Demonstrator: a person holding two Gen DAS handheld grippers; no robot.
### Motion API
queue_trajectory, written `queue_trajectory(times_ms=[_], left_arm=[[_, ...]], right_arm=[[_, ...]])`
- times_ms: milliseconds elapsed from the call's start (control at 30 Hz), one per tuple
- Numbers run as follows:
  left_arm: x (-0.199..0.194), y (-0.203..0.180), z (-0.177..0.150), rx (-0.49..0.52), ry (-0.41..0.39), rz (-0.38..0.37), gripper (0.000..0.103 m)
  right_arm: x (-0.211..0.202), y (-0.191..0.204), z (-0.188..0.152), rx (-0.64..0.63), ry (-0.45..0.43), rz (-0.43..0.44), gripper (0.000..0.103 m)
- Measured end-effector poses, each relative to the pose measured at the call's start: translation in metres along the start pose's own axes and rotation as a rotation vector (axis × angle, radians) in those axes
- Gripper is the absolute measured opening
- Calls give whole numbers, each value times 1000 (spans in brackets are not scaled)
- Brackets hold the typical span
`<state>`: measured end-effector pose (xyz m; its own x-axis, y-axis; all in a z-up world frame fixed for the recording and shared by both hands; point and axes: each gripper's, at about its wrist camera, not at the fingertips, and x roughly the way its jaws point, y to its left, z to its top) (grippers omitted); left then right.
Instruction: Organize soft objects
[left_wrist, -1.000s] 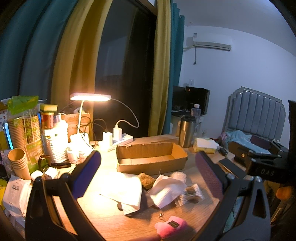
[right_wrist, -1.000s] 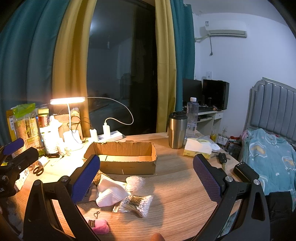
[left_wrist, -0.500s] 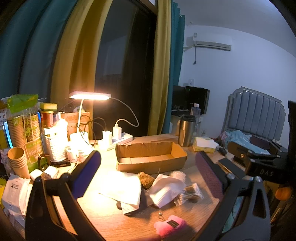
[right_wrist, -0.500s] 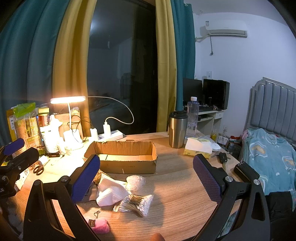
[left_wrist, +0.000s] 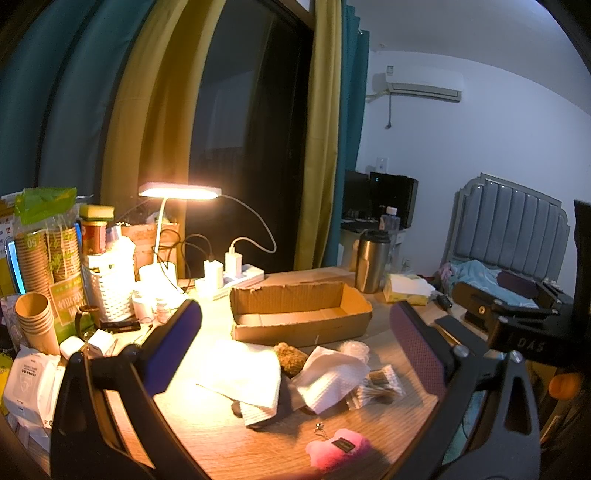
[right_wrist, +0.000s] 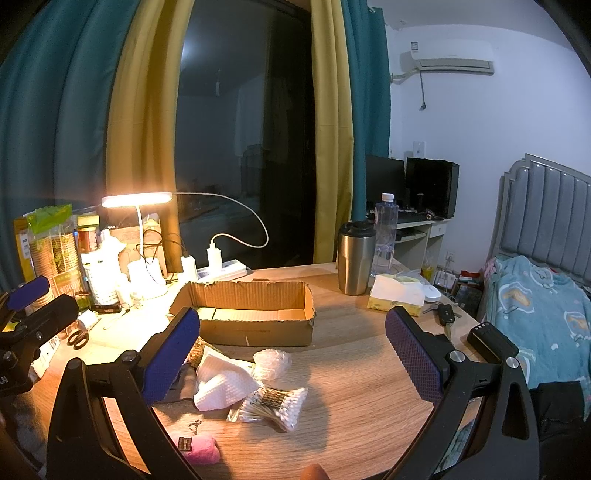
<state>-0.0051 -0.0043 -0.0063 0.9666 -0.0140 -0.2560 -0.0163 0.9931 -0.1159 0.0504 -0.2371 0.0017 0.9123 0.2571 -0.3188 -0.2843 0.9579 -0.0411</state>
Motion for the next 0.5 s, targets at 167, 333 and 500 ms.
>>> queue_trajectory(times_ms=[167,333,500], left_arm=[[0,1,0,-1,1,1,103],[2,-2,-5,-4,14,-3,103],[11,-3,-14,-9,51,-6,103]], right_arm=[[0,0,0,0,1,0,102],[-1,1,0,0,2,-1,102],[1,10,-6,-1,11,0,102]])
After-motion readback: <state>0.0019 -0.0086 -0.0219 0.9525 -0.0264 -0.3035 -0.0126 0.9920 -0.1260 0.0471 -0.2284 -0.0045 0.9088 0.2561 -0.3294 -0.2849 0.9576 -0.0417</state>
